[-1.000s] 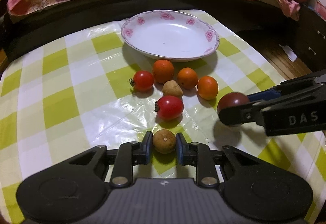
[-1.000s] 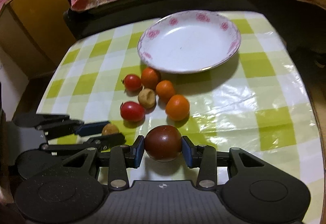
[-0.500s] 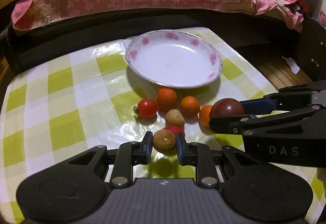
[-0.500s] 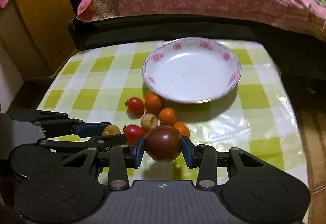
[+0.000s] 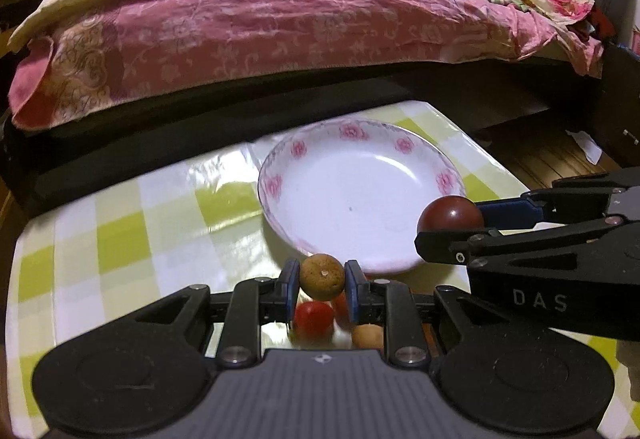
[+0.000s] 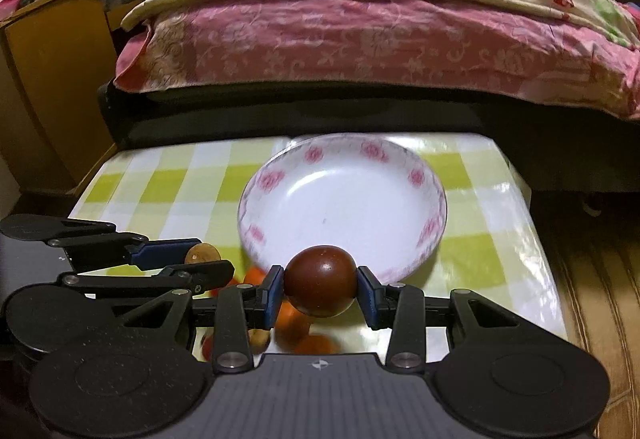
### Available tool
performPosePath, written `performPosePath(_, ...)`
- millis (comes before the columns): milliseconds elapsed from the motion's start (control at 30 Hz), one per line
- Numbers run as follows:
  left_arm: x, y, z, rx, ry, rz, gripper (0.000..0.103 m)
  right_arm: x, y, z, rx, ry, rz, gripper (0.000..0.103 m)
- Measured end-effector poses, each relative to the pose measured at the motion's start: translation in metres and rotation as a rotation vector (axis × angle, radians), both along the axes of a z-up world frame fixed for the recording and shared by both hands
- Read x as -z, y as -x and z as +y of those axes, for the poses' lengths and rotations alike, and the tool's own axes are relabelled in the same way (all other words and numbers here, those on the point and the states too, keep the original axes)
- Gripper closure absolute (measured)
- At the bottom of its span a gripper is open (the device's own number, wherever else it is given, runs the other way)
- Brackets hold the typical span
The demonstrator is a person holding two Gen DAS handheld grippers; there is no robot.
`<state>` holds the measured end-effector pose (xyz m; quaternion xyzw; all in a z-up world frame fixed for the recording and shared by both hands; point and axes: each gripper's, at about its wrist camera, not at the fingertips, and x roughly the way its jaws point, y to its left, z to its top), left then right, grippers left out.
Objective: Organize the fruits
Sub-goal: 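Carry the tan fruit and dark red tomato in both grippers over the white plate, then open both grippers to drop the fruits onto the plate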
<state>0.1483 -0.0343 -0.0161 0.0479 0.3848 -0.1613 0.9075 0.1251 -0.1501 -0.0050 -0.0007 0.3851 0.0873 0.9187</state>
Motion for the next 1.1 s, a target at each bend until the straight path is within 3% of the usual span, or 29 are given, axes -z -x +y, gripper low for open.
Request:
performPosePath(467, 0.021, -0.040, -0.022, 0.031, -0.036, -0.006, 0.071, 0.022, -0.038, -0.020, 0.027, 0.007, 0.019, 0.066)
performPosePath(833, 0.023, -0.042, -0.024, 0.014, -0.038, -0.002, 0.070, 0.023, -0.041, -0.021, 0.040, 0.004, 0.007, 0.065)
performPosePath(1100, 0.020, -0.041, -0.021, 0.005, -0.036, -0.016, 0.063, 0.019, -0.038, -0.024, 0.038, -0.002, -0.022, 0.062)
